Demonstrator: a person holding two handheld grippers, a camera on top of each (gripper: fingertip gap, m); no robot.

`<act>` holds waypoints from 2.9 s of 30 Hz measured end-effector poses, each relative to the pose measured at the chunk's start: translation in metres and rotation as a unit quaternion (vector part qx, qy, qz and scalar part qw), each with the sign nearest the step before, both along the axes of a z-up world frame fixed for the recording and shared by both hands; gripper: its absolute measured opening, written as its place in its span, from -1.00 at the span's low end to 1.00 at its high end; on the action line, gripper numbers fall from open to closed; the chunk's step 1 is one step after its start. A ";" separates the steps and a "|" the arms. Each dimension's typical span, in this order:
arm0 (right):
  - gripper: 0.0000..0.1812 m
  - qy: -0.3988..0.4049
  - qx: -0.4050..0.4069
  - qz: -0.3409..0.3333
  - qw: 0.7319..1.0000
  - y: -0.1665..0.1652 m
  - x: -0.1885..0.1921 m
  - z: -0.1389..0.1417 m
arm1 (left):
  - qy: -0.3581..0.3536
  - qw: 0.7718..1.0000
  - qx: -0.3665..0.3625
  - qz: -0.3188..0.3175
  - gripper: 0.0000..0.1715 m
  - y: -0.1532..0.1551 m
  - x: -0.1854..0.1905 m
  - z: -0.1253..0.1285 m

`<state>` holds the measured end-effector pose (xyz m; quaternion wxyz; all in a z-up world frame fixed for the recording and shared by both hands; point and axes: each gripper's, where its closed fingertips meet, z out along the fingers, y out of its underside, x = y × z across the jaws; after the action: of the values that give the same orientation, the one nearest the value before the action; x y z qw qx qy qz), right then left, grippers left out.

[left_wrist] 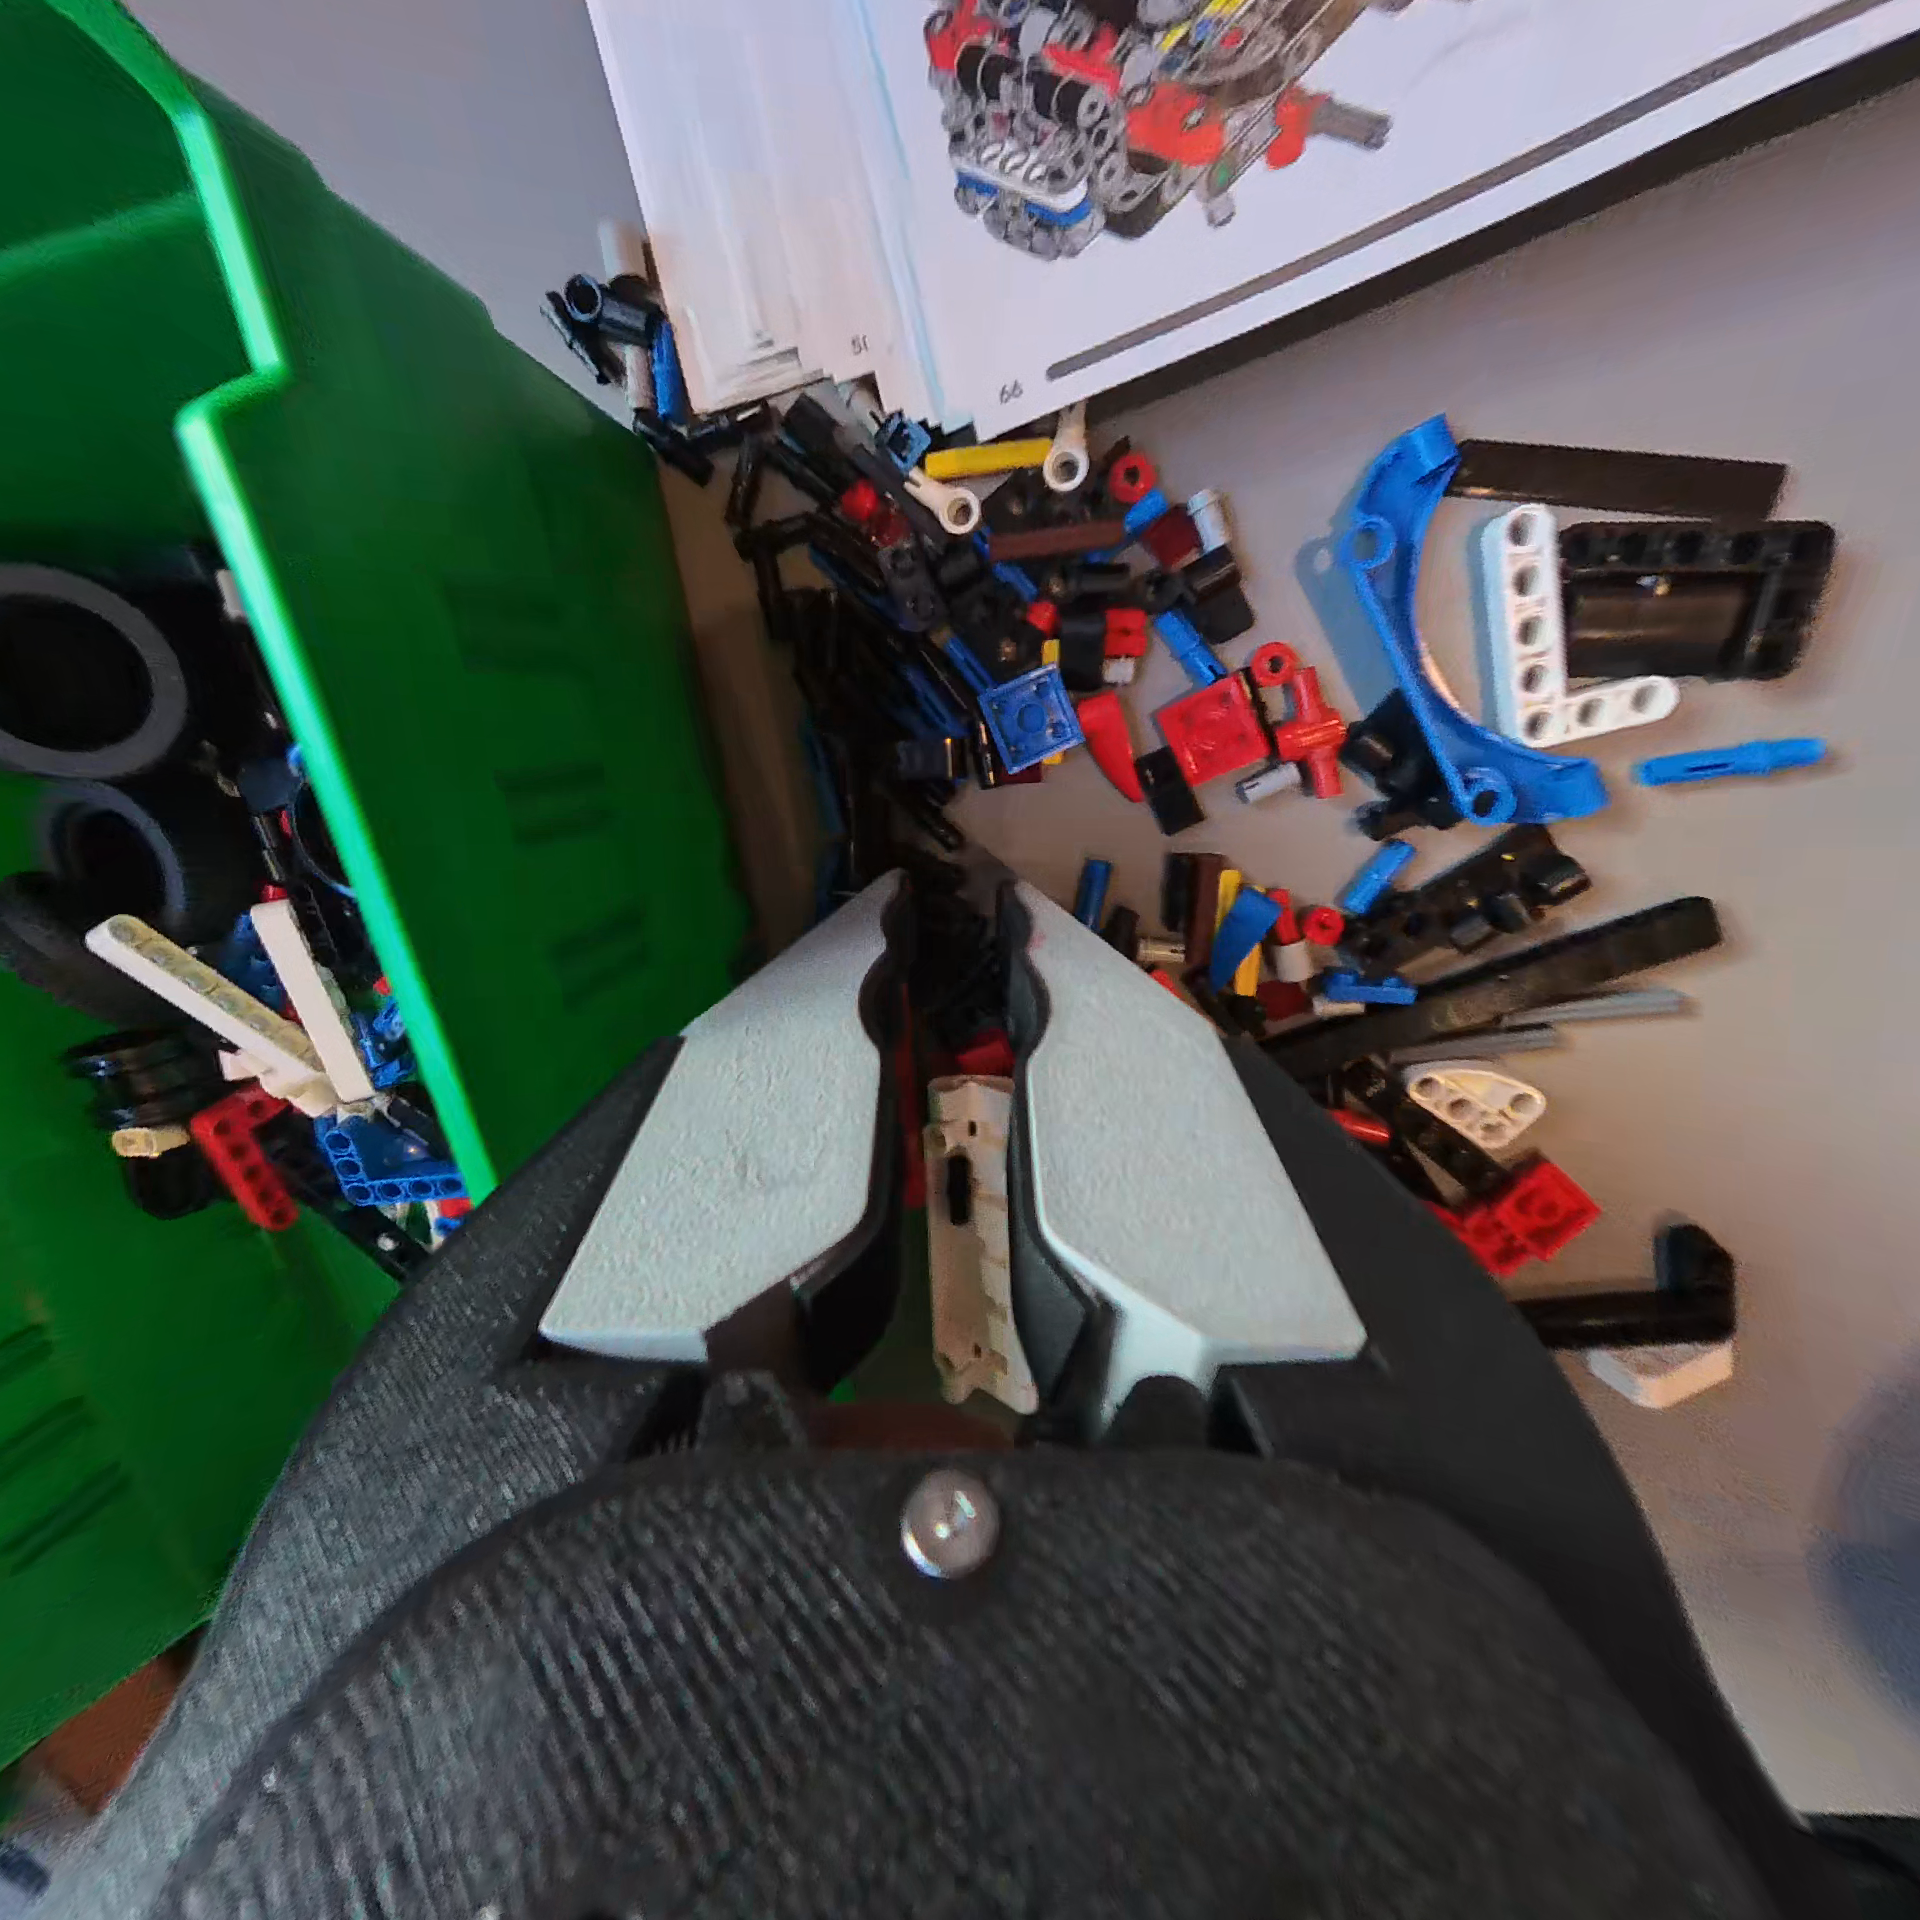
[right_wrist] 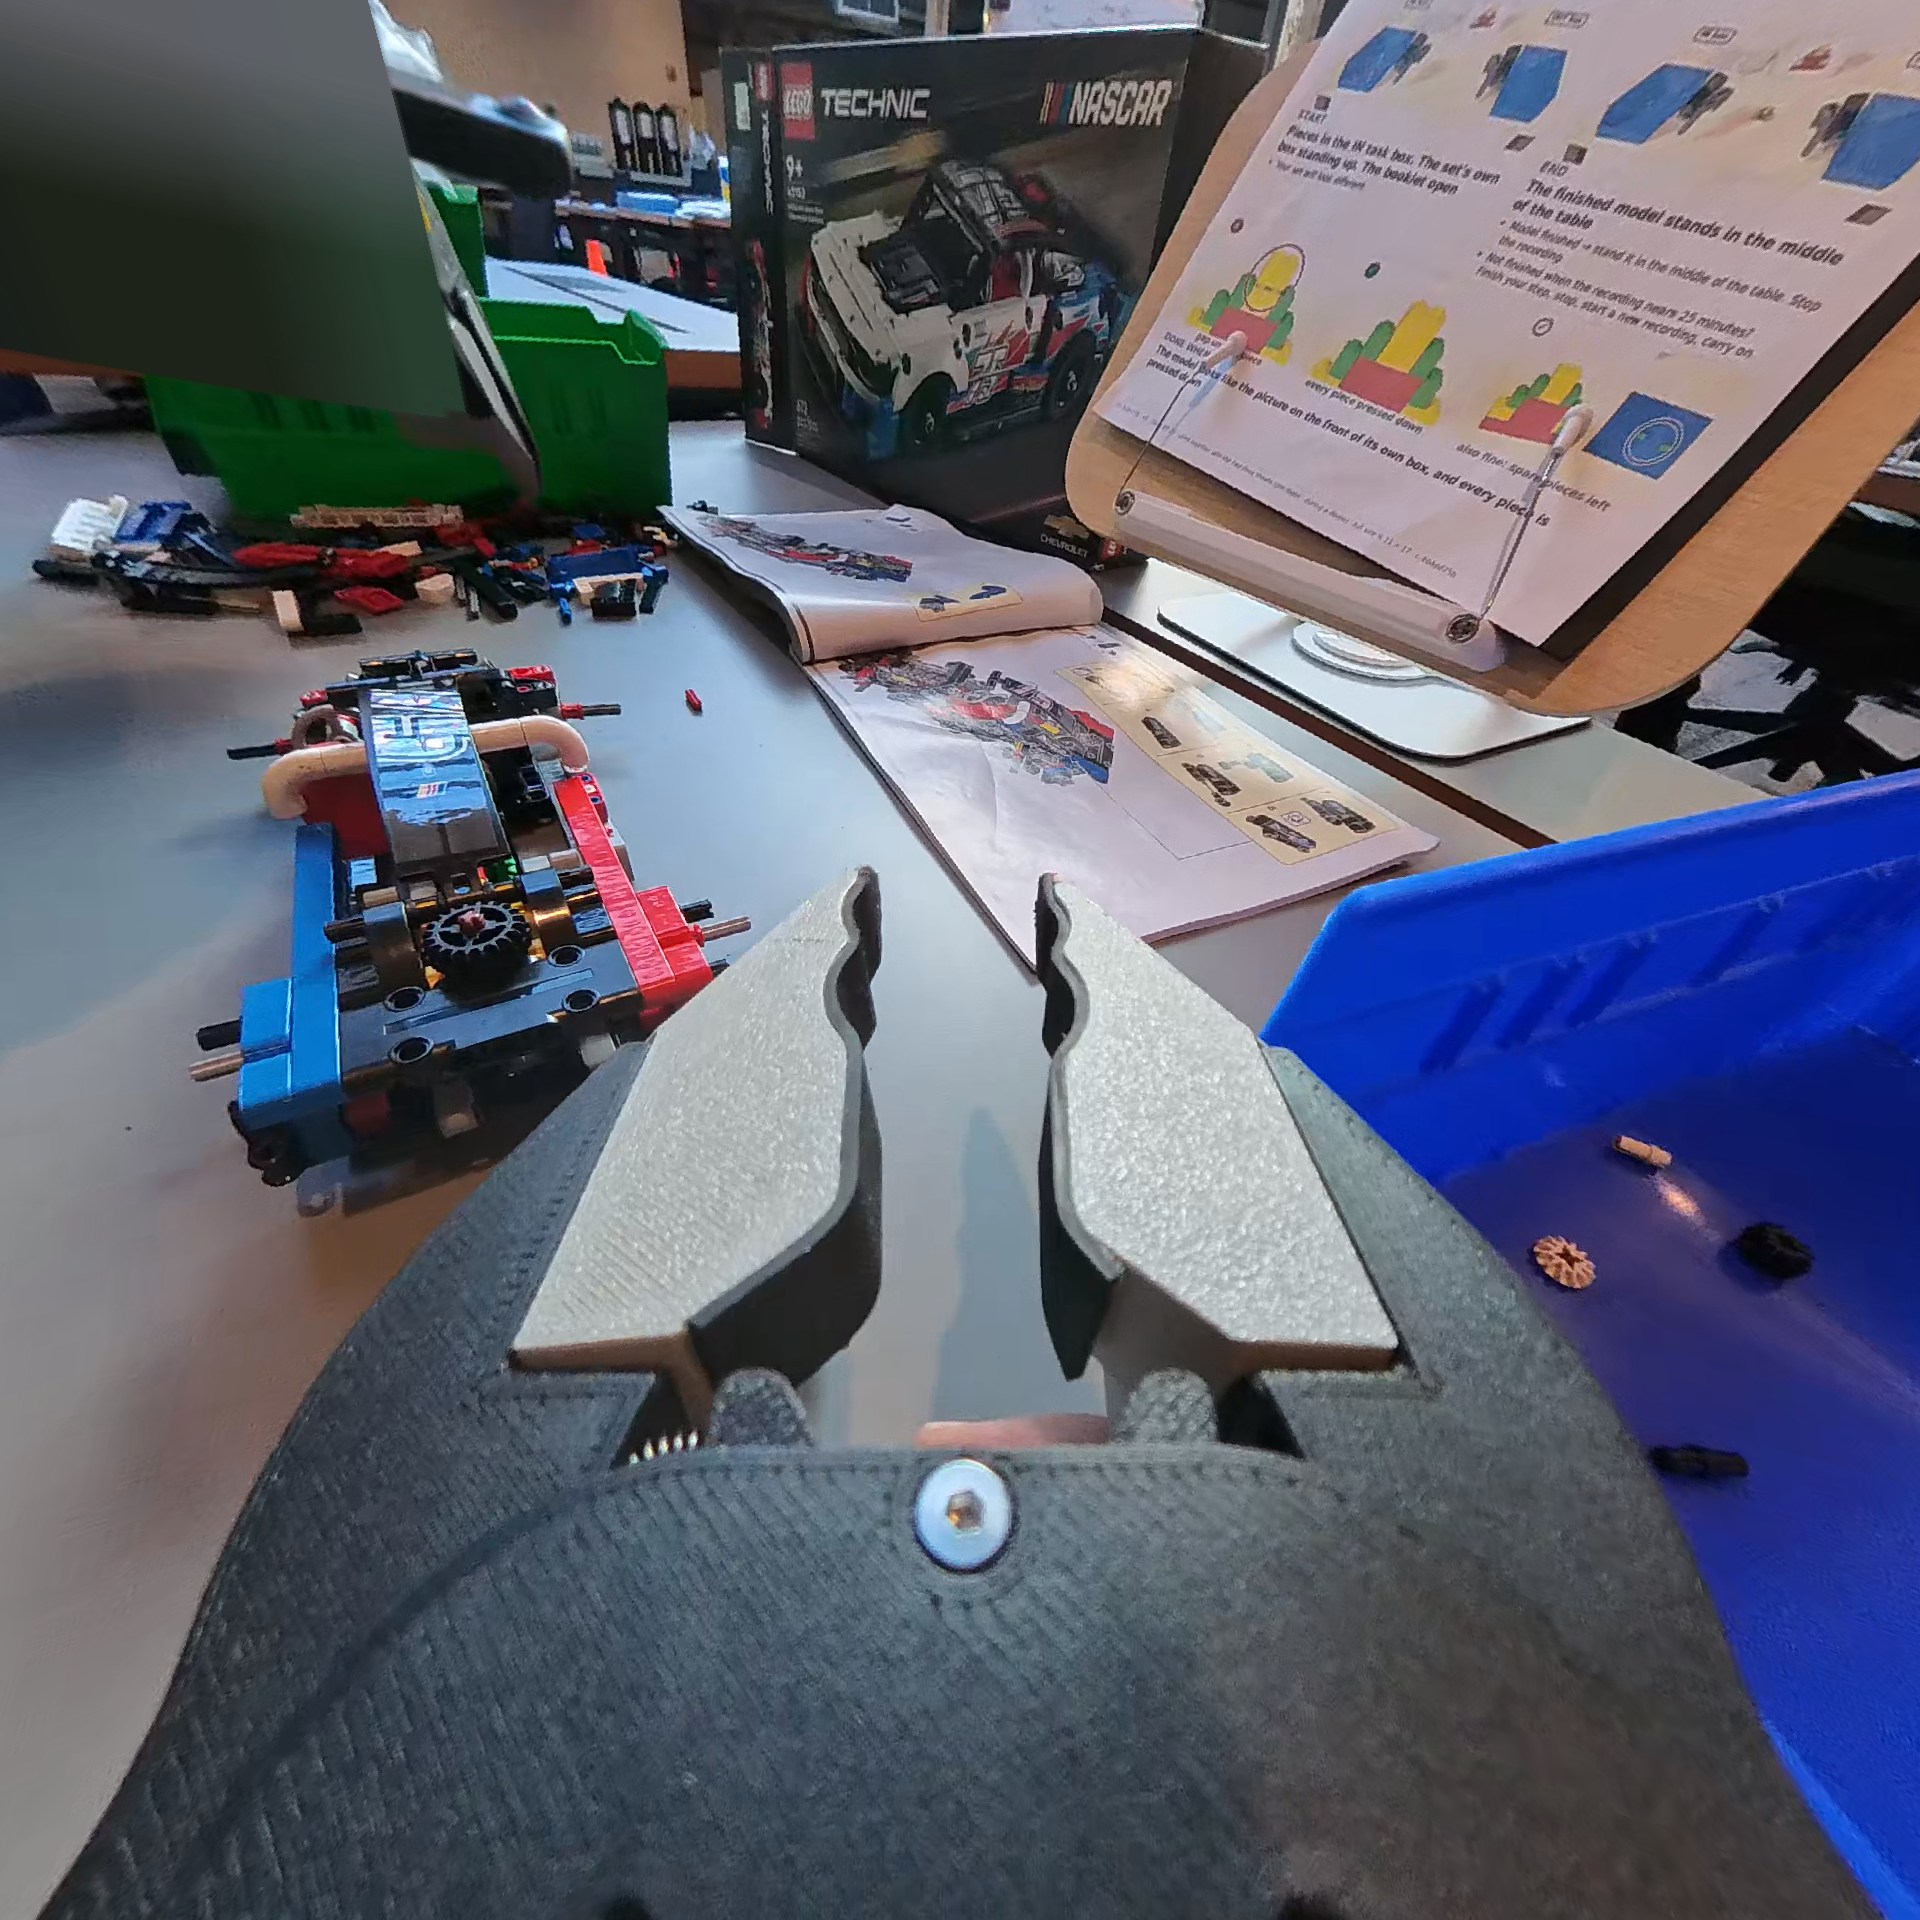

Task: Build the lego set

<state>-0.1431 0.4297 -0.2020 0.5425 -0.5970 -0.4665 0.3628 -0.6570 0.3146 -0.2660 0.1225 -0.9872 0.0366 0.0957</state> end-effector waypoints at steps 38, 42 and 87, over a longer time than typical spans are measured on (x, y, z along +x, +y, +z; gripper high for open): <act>-0.74 0.014 -0.024 0.003 1.000 -0.001 0.005 0.002 | -0.147 0.969 0.071 -0.183 -0.98 0.006 0.115 0.015; -0.74 0.012 -0.022 0.003 1.000 -0.002 0.004 0.001 | -0.166 0.955 0.025 -0.245 -0.98 0.012 0.174 -0.004; -0.82 0.024 -0.046 0.004 0.999 -0.002 0.009 0.003 | -0.041 0.994 0.044 0.090 -0.96 0.008 0.011 -0.022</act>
<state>-0.1345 0.4280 -0.1990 0.5239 -0.6110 -0.4380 0.4004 -0.6458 0.3229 -0.2879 0.1580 -0.9832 -0.0619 0.0676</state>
